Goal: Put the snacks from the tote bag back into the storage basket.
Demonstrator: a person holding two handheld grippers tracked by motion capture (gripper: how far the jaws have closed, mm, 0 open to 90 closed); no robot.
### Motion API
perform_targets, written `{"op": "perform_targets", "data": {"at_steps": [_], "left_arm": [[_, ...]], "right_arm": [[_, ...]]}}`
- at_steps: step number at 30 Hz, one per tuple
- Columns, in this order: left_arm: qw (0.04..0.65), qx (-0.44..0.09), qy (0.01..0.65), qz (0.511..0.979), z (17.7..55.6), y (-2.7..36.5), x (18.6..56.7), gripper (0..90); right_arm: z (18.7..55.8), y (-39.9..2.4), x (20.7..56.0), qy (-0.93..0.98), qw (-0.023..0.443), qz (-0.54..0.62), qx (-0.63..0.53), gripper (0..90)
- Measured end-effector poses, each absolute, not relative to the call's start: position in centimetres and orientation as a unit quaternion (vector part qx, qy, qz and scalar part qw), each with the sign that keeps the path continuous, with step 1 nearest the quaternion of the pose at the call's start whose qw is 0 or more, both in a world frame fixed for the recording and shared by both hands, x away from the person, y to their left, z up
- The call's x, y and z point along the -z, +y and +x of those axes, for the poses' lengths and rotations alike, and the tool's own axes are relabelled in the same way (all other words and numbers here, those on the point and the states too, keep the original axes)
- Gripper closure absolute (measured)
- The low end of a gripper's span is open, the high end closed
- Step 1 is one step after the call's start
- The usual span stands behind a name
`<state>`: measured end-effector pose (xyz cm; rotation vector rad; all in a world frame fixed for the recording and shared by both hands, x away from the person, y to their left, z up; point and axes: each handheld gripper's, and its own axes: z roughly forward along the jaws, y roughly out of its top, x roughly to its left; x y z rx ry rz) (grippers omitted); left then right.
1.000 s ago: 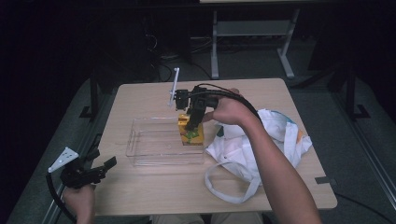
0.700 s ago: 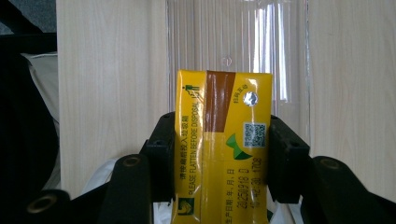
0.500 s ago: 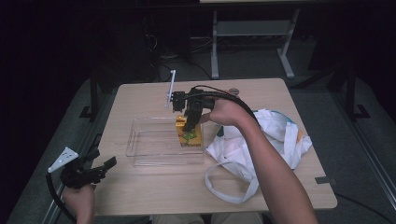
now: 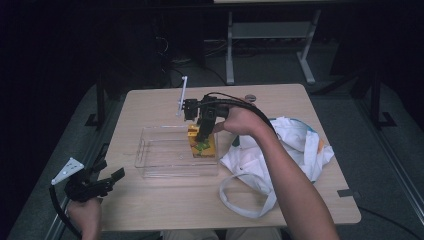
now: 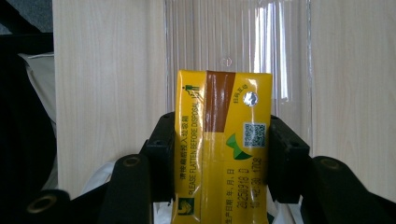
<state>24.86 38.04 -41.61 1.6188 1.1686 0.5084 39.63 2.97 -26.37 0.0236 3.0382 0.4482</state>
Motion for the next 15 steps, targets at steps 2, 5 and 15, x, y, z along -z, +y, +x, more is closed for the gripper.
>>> {"op": "perform_targets", "data": {"at_steps": [2, 5, 15], "left_arm": [[0.515, -0.212, 0.486, 0.673, 24.87, 38.05, 41.61, 12.5], [0.515, -0.213, 0.486, 0.673, 24.88, 38.04, 41.61, 12.5], [0.515, -0.211, 0.488, 0.673, 24.83, 38.01, 41.58, 12.5]], "right_arm": [[39.68, 3.08, 26.51, 0.989, 0.034, 0.007, -0.146, 52.0], [39.70, 3.23, 26.62, 0.989, 0.033, 0.007, -0.144, 52.0], [39.75, 3.49, 26.96, 0.989, 0.032, 0.004, -0.144, 52.0]]}}
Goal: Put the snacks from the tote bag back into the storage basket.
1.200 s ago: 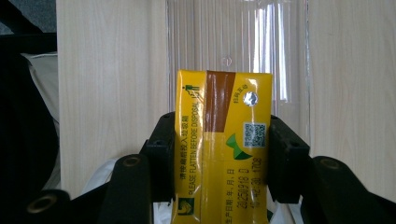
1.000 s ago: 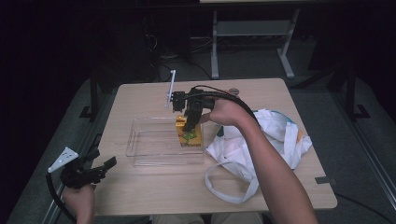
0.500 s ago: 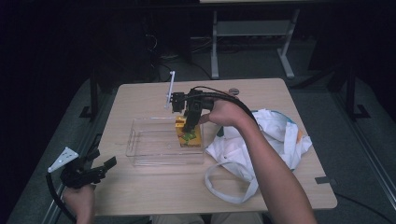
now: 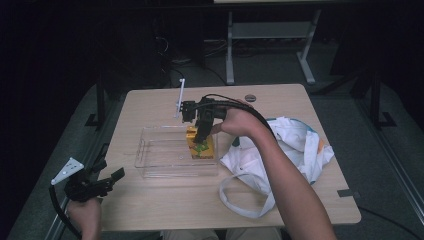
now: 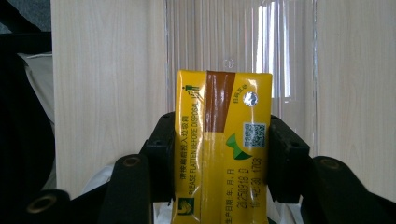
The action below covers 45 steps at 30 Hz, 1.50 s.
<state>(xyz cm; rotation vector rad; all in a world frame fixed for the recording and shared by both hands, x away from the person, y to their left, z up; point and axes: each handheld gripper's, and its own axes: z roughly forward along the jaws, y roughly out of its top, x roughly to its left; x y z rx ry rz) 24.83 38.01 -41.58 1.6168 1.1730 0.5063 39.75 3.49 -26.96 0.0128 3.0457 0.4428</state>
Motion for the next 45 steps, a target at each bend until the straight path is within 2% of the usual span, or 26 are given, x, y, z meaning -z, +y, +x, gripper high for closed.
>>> {"op": "perform_targets", "data": {"at_steps": [45], "left_arm": [[0.516, -0.210, 0.489, 0.670, 24.8, 37.9, 41.6, 12.5]], "right_arm": [[40.1, 3.0, 30.3, 0.990, 0.015, 0.017, -0.138, 51.9]]}}
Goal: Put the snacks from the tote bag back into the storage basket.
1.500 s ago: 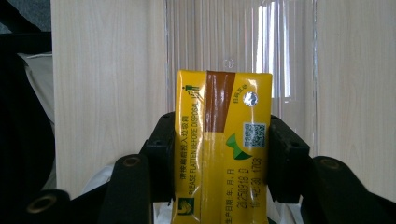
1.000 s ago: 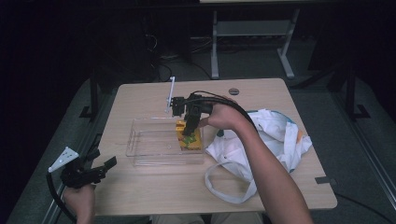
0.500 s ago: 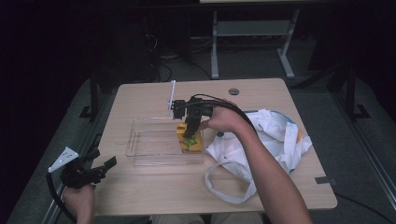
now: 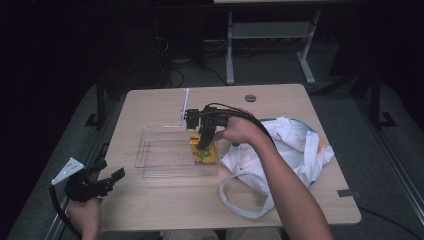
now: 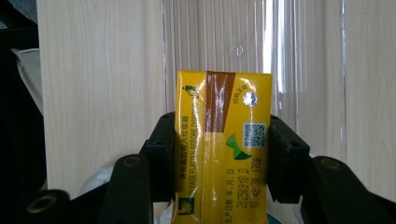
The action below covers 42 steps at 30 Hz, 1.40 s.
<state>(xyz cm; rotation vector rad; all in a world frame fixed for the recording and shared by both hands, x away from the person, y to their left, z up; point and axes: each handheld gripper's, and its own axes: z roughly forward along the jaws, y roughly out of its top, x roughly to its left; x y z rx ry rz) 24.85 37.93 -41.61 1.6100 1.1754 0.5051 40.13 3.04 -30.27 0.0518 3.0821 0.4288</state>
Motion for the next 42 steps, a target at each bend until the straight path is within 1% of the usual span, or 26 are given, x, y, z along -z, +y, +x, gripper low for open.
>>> {"op": "perform_targets", "data": {"at_steps": [42], "left_arm": [[0.519, -0.208, 0.489, 0.670, 24.9, 37.9, 41.6, 12.5]], "right_arm": [[40.4, 2.9, 33.6, 0.991, 0.006, 0.022, -0.135, 51.9]]}}
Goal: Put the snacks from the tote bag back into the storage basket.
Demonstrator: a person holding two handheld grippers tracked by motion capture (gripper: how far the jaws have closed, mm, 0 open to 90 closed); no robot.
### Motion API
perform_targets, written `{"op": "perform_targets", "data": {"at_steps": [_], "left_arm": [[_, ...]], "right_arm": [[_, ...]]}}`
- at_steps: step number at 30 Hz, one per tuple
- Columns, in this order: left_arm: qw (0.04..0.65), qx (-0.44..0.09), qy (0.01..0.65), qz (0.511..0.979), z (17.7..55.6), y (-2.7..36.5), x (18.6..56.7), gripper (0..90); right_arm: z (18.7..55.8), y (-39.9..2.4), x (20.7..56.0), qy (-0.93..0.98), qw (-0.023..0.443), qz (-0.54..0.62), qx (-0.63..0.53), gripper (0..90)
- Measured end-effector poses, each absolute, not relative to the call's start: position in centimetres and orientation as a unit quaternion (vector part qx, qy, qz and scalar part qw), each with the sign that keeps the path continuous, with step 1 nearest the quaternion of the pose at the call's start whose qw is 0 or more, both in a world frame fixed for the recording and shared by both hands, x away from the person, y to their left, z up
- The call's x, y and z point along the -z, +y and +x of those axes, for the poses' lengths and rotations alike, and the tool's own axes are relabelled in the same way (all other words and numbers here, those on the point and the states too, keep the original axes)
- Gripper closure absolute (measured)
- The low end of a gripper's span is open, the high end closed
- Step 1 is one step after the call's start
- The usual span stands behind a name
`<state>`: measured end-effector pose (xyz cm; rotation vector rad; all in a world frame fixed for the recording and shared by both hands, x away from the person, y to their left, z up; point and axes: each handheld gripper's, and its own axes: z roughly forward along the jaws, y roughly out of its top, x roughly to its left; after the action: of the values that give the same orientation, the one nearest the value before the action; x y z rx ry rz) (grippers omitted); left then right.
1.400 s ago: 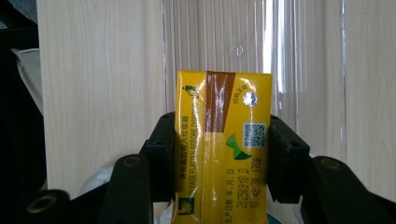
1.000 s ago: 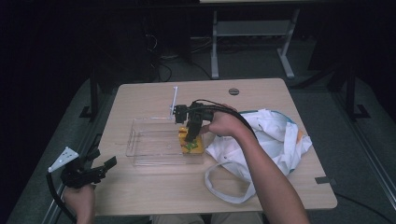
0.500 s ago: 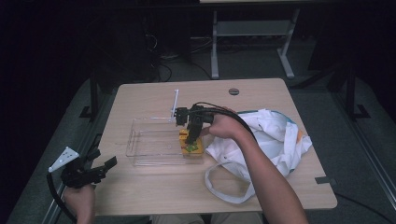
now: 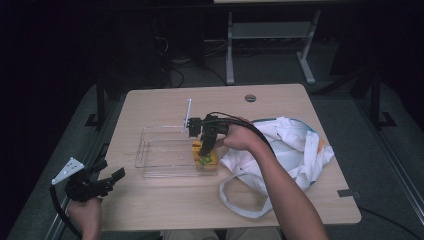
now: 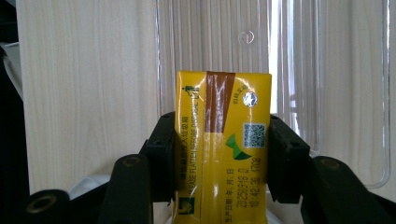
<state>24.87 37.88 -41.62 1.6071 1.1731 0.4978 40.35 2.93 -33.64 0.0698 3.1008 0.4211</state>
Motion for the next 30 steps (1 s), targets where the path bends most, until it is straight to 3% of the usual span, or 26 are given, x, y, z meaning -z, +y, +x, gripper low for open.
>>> {"op": "perform_targets", "data": {"at_steps": [30], "left_arm": [[0.522, -0.207, 0.488, 0.668, 24.9, 37.9, 41.6, 12.5]], "right_arm": [[40.4, 2.7, 35.1, 0.991, 0.000, 0.022, -0.135, 51.7]]}}
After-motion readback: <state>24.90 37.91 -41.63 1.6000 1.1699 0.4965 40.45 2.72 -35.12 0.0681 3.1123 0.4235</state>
